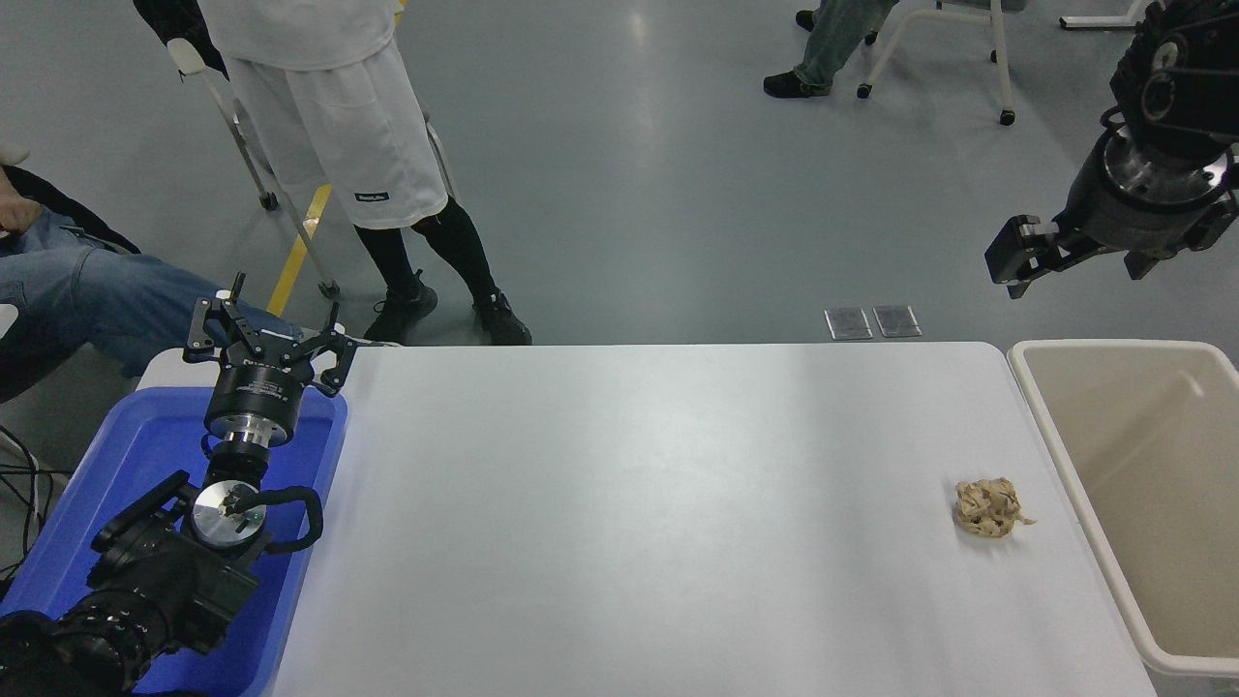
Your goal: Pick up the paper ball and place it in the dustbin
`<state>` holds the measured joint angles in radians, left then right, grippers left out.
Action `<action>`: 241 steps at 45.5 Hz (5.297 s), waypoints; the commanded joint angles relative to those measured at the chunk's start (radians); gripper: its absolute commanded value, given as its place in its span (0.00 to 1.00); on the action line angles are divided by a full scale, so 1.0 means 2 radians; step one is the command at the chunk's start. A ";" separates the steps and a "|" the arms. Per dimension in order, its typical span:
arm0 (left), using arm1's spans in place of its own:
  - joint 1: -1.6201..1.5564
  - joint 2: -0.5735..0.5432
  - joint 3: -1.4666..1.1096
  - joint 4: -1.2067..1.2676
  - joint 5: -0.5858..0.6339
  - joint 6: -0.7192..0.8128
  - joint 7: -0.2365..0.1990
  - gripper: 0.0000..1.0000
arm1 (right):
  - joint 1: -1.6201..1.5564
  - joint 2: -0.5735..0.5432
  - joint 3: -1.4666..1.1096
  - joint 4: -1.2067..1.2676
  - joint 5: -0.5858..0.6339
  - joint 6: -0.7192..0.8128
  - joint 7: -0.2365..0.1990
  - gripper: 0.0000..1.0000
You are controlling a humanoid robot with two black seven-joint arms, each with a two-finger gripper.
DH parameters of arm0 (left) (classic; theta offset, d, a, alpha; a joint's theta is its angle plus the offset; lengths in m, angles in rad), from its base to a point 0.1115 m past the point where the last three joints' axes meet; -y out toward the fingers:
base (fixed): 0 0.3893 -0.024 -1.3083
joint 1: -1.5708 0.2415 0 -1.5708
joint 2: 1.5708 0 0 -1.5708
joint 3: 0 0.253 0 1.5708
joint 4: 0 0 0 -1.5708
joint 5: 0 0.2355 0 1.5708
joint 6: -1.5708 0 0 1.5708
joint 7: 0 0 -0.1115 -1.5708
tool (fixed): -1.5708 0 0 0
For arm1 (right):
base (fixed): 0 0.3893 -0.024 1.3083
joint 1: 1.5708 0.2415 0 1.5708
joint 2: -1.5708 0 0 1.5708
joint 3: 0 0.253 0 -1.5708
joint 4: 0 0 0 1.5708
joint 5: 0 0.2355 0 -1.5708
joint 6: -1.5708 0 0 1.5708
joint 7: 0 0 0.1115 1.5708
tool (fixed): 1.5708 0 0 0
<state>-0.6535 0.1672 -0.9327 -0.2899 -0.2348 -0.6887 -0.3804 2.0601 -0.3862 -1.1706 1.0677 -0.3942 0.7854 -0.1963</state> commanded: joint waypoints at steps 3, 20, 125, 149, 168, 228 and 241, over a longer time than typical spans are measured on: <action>0.000 0.000 0.000 0.000 0.000 0.000 0.000 0.99 | -0.001 -0.001 -0.011 0.000 0.000 0.000 0.000 1.00; 0.000 0.000 0.000 0.000 0.000 0.000 0.000 0.99 | -0.003 -0.013 0.003 -0.008 0.025 0.000 0.000 1.00; 0.000 0.000 0.000 0.000 0.000 -0.001 0.000 0.99 | -0.448 -0.078 0.240 -0.143 -0.060 -0.288 0.002 1.00; 0.000 0.000 0.000 0.000 0.000 -0.001 0.000 0.99 | -0.489 -0.058 0.302 -0.145 -0.061 -0.306 0.002 1.00; 0.000 0.000 -0.001 0.000 0.000 -0.001 -0.001 0.99 | -0.512 -0.034 0.316 -0.176 -0.066 -0.315 0.003 1.00; 0.000 0.000 -0.001 0.000 0.000 -0.001 -0.001 0.99 | -0.559 -0.013 0.328 -0.183 -0.068 -0.395 0.002 0.69; 0.000 0.000 -0.001 0.000 0.000 -0.001 -0.001 0.99 | -0.562 -0.010 0.327 -0.179 -0.068 -0.394 0.002 0.36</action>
<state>-0.6535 0.1672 -0.9342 -0.2897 -0.2346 -0.6903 -0.3819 0.9434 -0.4114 -0.5161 0.7029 -0.5311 0.0025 -0.1917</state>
